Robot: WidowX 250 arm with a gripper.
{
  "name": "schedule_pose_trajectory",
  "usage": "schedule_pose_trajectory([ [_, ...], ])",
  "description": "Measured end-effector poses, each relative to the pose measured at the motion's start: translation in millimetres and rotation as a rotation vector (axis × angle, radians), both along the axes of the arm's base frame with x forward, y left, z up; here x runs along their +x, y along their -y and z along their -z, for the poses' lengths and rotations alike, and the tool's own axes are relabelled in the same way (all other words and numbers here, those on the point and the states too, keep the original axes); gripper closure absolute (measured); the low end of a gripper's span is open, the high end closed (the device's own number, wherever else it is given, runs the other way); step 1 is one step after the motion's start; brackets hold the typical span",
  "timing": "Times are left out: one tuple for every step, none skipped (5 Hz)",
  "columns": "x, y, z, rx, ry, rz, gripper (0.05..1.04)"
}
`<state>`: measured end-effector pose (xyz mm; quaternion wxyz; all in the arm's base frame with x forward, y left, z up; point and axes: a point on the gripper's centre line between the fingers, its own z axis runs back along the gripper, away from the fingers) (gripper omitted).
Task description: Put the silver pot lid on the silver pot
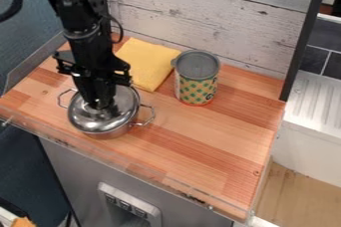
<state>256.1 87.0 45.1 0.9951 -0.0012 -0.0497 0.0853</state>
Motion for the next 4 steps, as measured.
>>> schedule_pose_trajectory([
  [9.4,-5.1,4.5,0.010,-0.001,-0.004,0.799],
  [15.8,-7.9,7.1,0.014,0.003,-0.016,0.799],
  [22.6,-9.0,7.4,0.013,0.009,-0.023,0.735],
  [22.3,-3.4,7.8,0.034,-0.014,-0.013,0.434],
])
